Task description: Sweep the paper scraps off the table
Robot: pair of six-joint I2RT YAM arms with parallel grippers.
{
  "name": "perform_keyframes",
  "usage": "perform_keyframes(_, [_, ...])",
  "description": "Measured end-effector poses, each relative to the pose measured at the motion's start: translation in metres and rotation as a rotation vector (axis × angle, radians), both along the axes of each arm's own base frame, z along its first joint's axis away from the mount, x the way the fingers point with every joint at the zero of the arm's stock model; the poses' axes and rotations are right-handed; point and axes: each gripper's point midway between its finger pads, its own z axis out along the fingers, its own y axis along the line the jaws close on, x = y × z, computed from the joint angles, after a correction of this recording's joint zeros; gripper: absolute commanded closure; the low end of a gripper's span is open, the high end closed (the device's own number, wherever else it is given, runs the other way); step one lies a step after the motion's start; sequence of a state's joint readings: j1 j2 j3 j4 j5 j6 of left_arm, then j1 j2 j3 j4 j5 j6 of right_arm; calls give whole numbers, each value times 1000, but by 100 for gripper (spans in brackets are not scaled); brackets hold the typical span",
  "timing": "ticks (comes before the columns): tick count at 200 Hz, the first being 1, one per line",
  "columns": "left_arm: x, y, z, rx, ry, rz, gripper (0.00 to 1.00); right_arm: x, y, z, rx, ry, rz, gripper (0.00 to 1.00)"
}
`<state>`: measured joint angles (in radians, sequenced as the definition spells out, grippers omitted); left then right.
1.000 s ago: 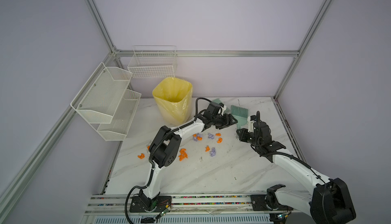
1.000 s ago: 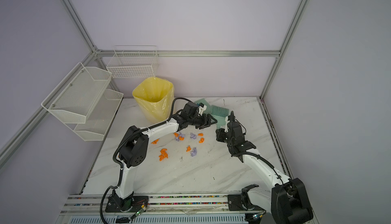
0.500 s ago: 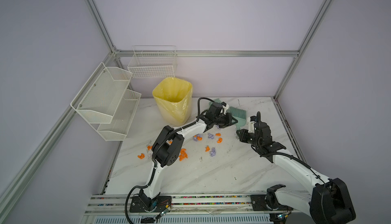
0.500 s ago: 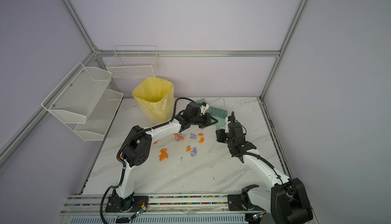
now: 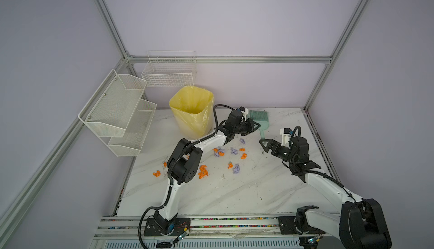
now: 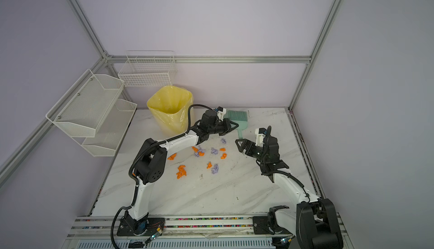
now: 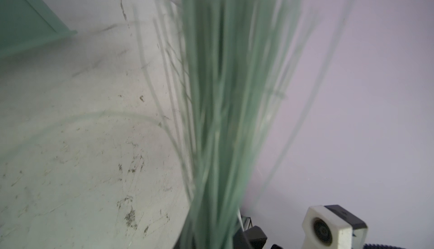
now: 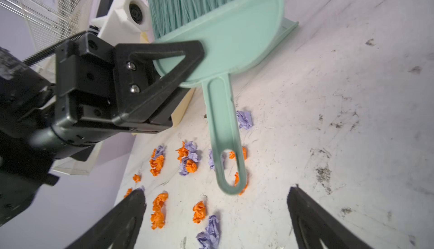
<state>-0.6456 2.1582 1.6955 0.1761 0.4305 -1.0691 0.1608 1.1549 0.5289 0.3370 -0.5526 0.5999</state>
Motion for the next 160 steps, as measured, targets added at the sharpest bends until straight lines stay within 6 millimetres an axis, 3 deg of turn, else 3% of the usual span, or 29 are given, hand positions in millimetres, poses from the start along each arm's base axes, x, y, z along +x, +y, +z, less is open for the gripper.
perform_keyframes(41, [18, 21, 25, -174, -29, 68, 100, 12, 8, 29, 232, -44, 35, 3])
perform_keyframes(79, [19, 25, 35, -267, -38, 78, 100, 24, 14, 53, 359, -72, 66, 7])
perform_keyframes(103, [16, 25, 47, -326, -66, 72, 100, 29, 16, 70, 404, -112, 79, 13])
perform_keyframes(144, [7, 23, 62, -392, -128, 50, 100, 35, 15, 81, 430, -135, 73, 27])
perform_keyframes(160, [2, 21, 65, -413, -136, 41, 100, 37, 15, 85, 435, -145, 70, 41])
